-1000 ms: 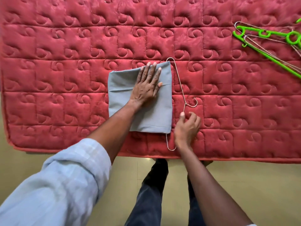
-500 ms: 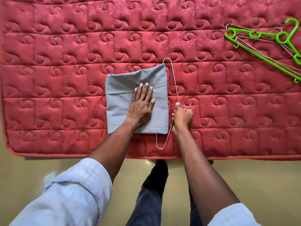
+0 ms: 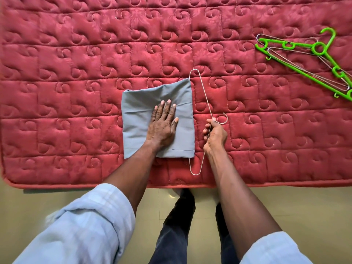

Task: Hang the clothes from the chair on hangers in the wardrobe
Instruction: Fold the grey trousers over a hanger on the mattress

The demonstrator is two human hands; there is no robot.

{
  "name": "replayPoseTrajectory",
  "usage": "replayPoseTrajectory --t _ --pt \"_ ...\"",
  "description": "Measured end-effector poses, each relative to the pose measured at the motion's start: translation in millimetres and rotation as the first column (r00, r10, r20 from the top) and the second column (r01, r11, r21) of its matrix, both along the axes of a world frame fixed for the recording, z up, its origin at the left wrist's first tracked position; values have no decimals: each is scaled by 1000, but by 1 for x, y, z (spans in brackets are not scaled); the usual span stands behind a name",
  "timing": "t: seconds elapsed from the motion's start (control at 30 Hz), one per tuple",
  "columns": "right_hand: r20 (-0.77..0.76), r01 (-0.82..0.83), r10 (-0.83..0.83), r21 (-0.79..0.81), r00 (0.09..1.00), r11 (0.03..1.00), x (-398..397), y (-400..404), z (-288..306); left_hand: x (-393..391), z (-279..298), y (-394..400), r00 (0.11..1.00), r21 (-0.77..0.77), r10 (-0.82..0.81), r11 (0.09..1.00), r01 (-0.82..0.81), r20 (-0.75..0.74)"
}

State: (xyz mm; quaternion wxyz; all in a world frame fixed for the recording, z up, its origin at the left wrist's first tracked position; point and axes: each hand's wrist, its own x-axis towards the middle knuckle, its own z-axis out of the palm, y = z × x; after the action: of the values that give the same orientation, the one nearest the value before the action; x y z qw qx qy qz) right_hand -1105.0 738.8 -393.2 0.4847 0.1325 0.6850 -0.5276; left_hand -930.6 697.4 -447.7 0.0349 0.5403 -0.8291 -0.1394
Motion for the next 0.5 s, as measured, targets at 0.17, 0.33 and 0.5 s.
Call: replayPoseTrajectory --t 0.17,0.33,0.5 --pt "-66 32 -34 -39 997 999 2 5 10 -1 3 1 999 30 12 999 -13 30" --pt "-291 -114 91 -62 952 991 7 -3 33 -3 18 4 997 123 74 989 -78 36" --pt "-483 -339 274 -52 832 939 19 -11 95 0 58 22 948 172 306 942 -289 -83"
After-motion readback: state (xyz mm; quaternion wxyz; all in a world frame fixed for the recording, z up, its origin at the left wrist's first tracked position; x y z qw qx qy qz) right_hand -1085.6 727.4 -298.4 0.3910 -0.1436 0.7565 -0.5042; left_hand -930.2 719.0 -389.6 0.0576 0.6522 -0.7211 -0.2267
